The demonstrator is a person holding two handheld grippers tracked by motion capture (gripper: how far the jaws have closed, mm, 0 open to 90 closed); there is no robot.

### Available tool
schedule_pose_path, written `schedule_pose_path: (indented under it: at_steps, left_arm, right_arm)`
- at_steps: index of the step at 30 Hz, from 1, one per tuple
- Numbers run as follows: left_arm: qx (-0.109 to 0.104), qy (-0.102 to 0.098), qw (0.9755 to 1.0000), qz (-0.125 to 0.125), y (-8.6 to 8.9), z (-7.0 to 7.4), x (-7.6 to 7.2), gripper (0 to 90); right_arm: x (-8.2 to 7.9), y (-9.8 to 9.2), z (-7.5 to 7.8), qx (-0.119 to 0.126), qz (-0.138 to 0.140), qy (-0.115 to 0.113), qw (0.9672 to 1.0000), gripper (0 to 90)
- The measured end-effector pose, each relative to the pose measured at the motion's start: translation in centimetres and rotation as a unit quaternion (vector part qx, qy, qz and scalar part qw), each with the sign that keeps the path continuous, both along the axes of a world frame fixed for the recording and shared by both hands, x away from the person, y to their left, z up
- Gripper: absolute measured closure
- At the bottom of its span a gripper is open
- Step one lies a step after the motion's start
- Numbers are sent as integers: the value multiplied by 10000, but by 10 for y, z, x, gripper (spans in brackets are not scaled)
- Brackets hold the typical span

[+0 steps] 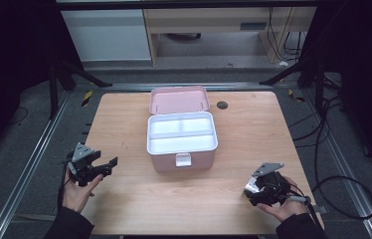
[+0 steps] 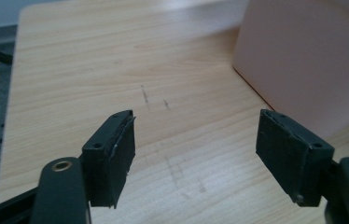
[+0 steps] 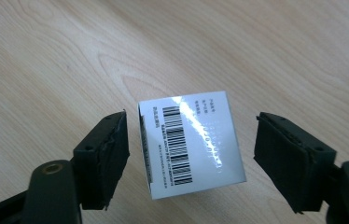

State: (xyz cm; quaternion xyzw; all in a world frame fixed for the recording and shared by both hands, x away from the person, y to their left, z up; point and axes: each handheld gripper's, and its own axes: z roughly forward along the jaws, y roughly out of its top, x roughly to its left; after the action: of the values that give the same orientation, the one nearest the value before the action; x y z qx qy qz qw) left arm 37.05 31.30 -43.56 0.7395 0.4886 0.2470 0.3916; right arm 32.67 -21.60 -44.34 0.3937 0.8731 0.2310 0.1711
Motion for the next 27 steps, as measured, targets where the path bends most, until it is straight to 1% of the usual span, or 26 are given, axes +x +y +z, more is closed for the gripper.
schedule_pose_path:
  at_steps: [1,3,5,7,8,11,14,15,16,18,20,22,25,26,27]
  left_arm:
    - [78,49,10000,-22,-1,-1,0,293]
    - [153,114,9998,-23,-3,-2,1,318]
    - [184,147,9997,-8,-5,-4,1,318]
    - [237,156,9996,-8,-6,-5,1,312]
    - [275,182,9995,17,-7,-6,1,308]
    - [283,234,9993,14,-7,-6,2,304]
    - [316,298,9991,4,-7,-7,3,304]
    - [311,327,9990,8,-8,-8,3,305]
    - [312,333,9990,8,-8,-8,3,305]
    - [316,319,9990,8,-8,-7,3,304]
    - [294,303,9991,21,-7,-6,3,305]
    - [303,304,9991,36,-7,-6,2,305]
    - [295,338,9990,54,-7,-6,3,305]
    - [316,358,9989,36,-7,-6,3,305]
    - [316,358,9989,36,-7,-6,3,305]
  right_arm:
    - [1,1,-3,-68,-5,53,10000,285]
    - [2,2,-5,-74,53,141,9999,313]
    - [2,2,-7,-127,68,181,9997,340]
    - [3,3,-8,-213,119,184,9995,356]
    - [3,3,-9,-249,127,165,9995,380]
    - [5,3,-9,-263,111,168,9995,380]
    - [6,6,-12,-340,112,243,9991,376]
    - [7,7,-14,-403,122,275,9987,383]
    - [6,8,-13,-438,173,267,9985,431]
    - [6,6,-8,-280,169,299,9990,451]
    - [6,6,-7,-267,159,284,9991,452]
    - [8,4,-4,-226,104,216,9995,454]
    - [11,-1,-2,-210,-48,253,9994,455]
    - [13,-6,1,-215,-239,225,9992,455]
    - [13,-6,1,-215,-239,225,9992,455]
